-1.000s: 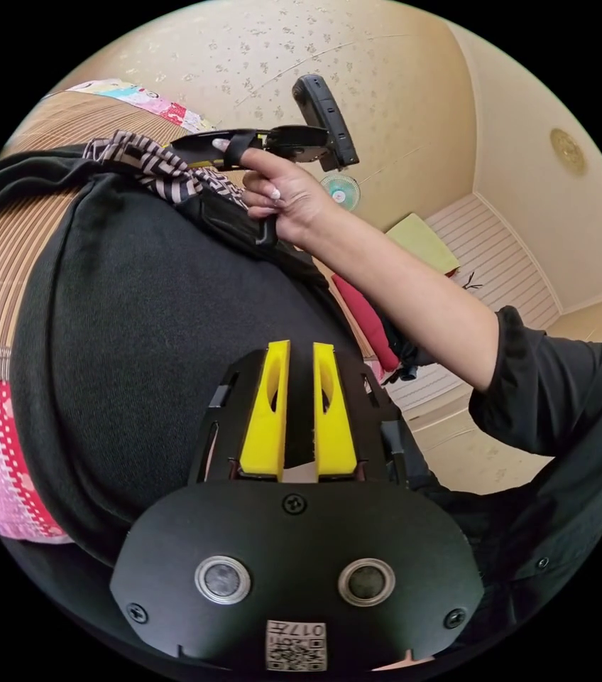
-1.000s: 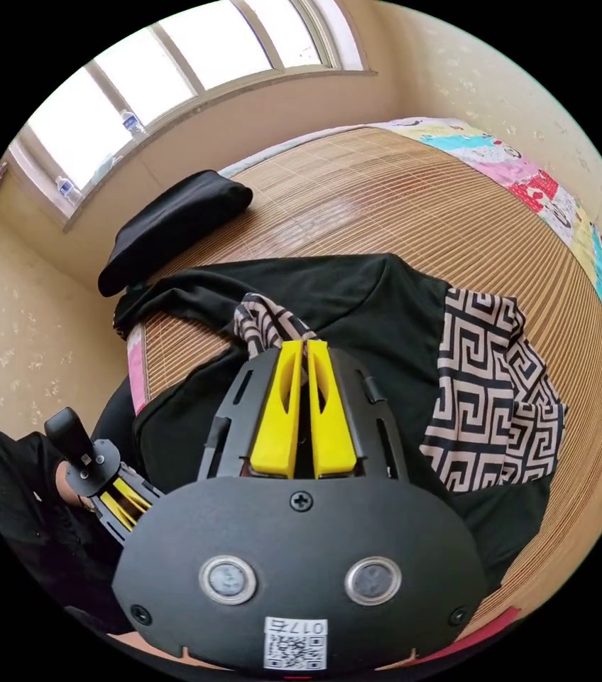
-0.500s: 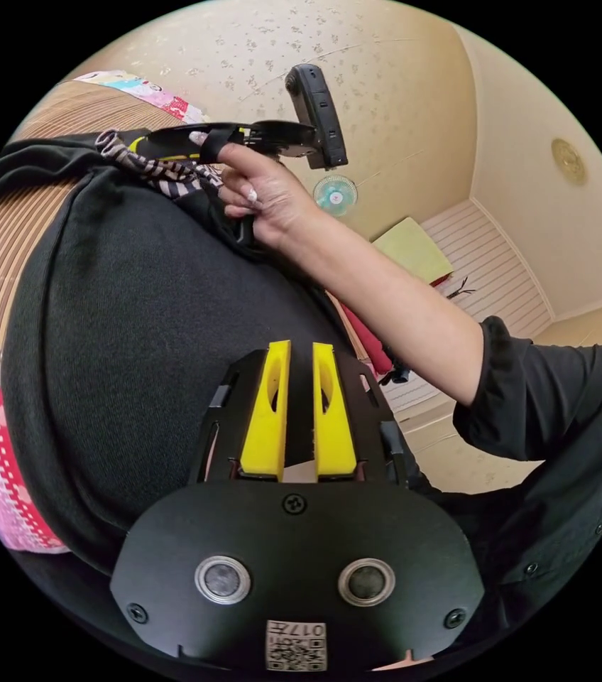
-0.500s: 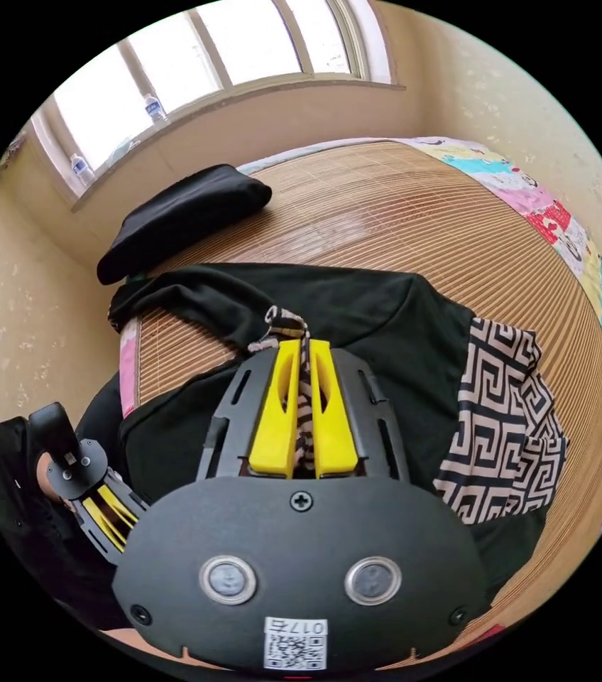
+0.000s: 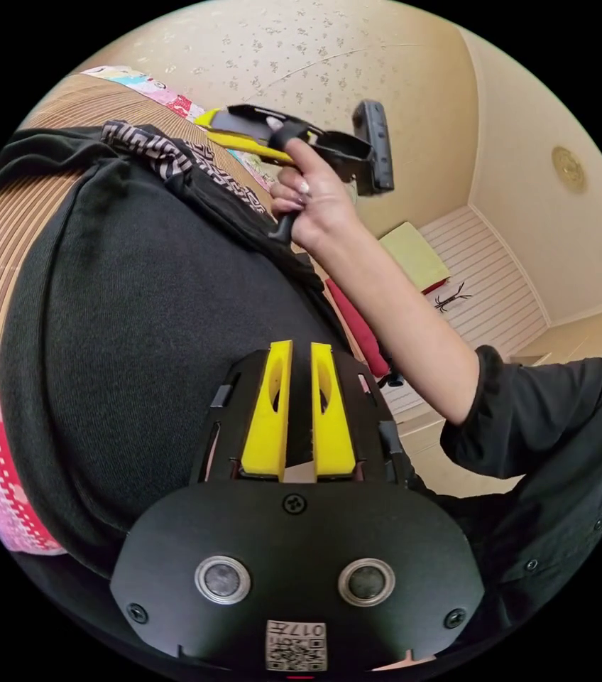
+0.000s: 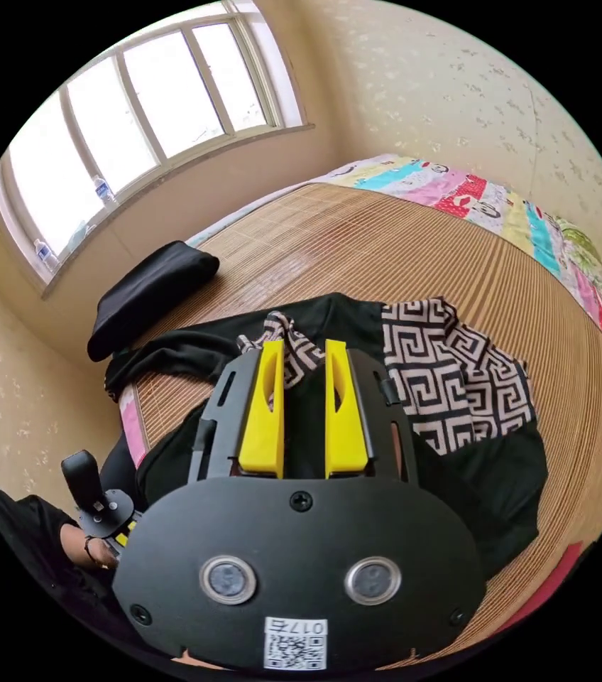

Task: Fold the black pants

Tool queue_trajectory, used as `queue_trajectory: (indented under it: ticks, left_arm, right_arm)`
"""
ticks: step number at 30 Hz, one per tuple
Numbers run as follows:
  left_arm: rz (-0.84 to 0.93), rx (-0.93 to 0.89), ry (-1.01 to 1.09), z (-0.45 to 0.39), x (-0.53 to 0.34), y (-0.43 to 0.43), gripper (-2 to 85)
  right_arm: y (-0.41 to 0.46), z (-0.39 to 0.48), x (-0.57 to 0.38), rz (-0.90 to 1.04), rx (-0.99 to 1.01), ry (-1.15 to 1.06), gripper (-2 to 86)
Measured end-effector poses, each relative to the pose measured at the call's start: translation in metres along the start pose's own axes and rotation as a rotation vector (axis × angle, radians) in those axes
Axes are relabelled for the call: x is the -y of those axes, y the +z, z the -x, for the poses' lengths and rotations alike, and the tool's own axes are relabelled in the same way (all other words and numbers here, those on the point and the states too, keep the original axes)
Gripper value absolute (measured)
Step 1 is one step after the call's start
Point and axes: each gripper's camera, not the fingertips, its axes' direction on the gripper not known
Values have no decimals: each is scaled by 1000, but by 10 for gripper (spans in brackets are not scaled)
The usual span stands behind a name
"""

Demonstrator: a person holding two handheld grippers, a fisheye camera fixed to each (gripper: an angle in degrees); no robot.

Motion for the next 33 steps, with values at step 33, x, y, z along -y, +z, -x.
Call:
queue_trajectory:
  ticks: [33]
  left_arm:
    - [-141, 160, 4, -50, -10, -64, 68]
  right_arm:
    - [-85, -68, -157, 147, -164, 327, 14]
